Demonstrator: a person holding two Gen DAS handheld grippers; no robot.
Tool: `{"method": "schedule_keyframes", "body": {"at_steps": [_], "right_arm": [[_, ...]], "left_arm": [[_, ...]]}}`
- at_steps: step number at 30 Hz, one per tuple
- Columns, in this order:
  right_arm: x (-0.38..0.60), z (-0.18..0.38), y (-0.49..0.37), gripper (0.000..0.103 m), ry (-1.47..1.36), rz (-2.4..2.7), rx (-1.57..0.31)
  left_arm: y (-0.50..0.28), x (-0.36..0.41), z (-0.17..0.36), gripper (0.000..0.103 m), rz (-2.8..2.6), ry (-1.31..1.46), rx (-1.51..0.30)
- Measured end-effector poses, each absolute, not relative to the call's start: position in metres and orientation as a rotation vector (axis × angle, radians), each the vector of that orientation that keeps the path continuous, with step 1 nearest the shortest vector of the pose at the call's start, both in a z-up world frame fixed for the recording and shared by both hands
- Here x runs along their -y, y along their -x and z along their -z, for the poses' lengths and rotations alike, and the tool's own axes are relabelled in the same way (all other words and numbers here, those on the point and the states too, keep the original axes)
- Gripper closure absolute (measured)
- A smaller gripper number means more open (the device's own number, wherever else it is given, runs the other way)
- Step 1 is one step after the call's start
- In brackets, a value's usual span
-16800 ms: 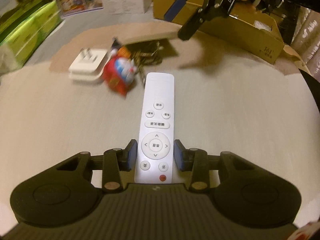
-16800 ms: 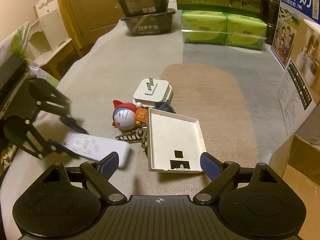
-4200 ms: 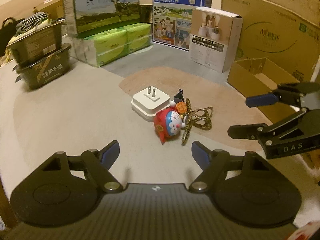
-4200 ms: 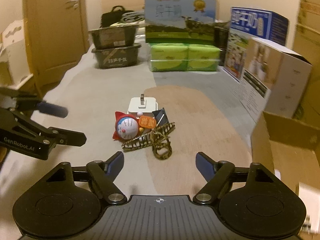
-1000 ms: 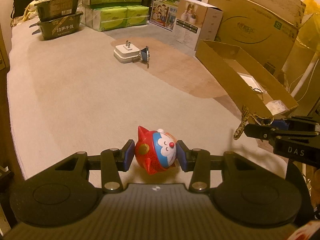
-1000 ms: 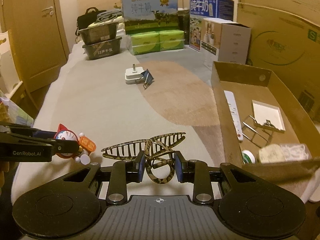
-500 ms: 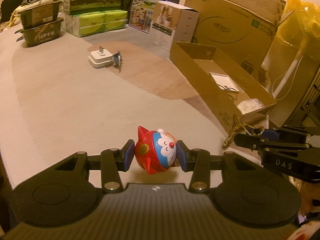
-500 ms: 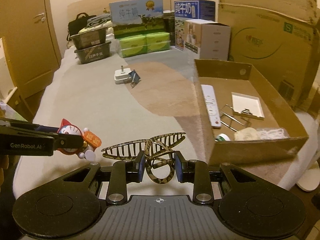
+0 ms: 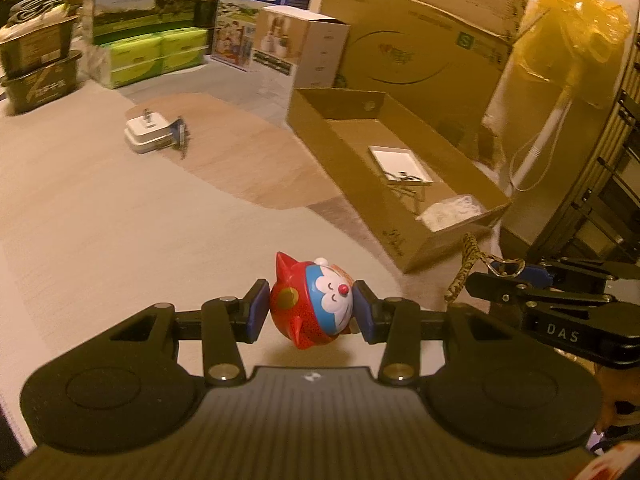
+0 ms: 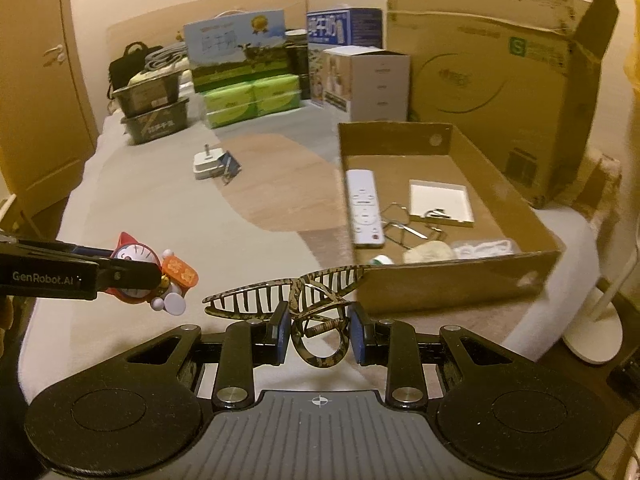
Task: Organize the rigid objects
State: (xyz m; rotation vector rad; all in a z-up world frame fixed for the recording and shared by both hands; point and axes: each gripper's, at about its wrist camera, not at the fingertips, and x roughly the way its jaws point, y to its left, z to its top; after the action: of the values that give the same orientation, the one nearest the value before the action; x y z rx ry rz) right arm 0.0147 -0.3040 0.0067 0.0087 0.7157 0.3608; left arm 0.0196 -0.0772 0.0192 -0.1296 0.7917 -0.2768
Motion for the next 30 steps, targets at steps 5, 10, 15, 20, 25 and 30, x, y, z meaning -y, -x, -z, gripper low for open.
{"method": "schedule_keyframes", "body": {"at_steps": [5,10,15,20,25,30], "right_arm": [[0.324,-0.01,-0.013,0.072,-0.013,-0.316,-0.705],[0.343,-0.012,-0.017,0.072,-0.018,-0.276,-0.696],[0.355,-0.015,-0.022,0.072,-0.022,-0.25,-0.684],[0.365,-0.018,-0.028,0.072,-0.022,-0.233,-0.671],[0.374,-0.021,-0.034,0.072,-0.018,-0.22,-0.661],[0.382,-0.024,-0.044,0.072,-0.015,-0.209,-0.652]], "left_arm": [[-0.025,0.096,-0.024,0.062,0.318,0.119,-0.788],[-0.031,0.117,-0.031,0.062,0.361,0.099,-0.778],[-0.038,0.135,-0.037,0.062,0.398,0.092,-0.773],[-0.046,0.149,-0.041,0.062,0.417,0.089,-0.771],[-0.056,0.162,-0.045,0.062,0.426,0.092,-0.768],[-0.066,0.17,-0.046,0.062,0.429,0.093,-0.767]]}}
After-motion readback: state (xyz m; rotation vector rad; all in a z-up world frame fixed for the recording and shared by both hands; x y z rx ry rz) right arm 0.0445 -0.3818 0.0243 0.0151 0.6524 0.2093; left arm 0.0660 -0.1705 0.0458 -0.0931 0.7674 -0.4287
